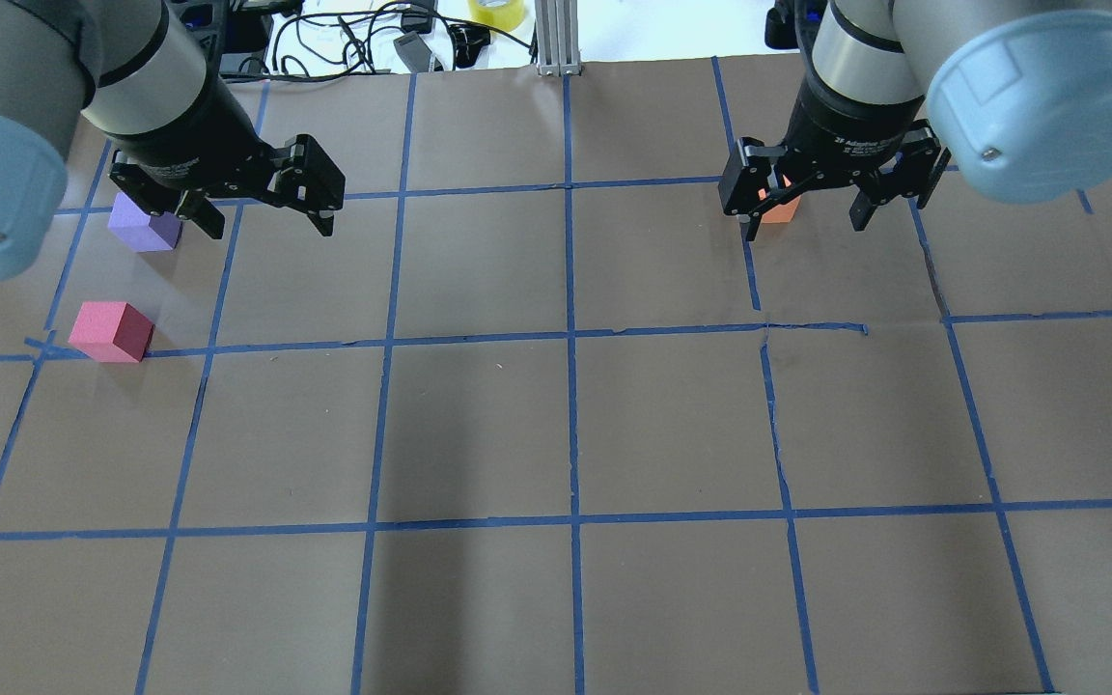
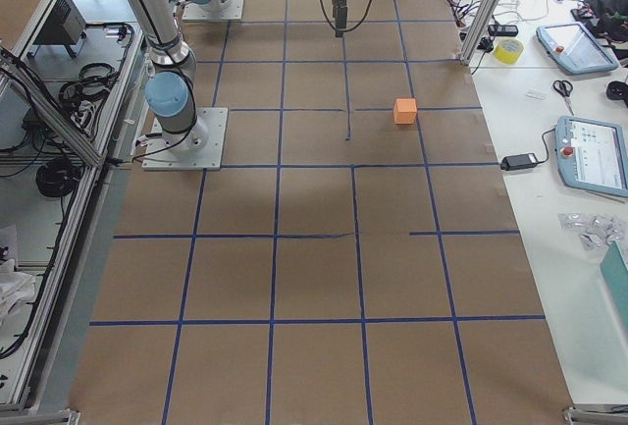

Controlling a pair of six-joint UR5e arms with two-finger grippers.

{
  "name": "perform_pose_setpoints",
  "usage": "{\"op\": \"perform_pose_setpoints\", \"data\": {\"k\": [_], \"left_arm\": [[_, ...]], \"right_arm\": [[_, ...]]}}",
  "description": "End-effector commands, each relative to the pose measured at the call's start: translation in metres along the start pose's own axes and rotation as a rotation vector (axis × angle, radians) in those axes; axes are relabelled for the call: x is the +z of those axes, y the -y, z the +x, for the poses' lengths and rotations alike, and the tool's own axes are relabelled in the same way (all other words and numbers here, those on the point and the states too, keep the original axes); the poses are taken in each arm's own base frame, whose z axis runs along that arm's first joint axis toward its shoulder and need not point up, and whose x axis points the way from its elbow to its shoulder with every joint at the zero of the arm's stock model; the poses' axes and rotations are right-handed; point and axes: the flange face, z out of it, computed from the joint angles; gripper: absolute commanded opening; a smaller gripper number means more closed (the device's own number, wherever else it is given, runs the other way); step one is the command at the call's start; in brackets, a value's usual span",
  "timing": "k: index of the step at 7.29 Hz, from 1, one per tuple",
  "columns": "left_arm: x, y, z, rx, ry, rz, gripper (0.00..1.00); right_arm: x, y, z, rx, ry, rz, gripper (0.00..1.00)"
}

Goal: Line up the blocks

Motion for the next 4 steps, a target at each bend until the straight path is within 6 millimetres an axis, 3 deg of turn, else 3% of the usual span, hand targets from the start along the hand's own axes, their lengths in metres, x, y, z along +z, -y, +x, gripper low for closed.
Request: {"op": "perform_pose_setpoints", "data": {"k": [1,4], "left_arm": [[0.0001,-0.0002,0.0,0.0,0.001,-0.001,1.0],[0.0001,-0.0002,0.0003,0.0,-0.002,-0.001,1.0]], "right_arm": [[0.0014,-0.0007,-0.0008,-0.002,0.0,-0.003,1.0],[-0.0026,0.0006,0.0014,0.005,0.002,0.007,1.0]]}}
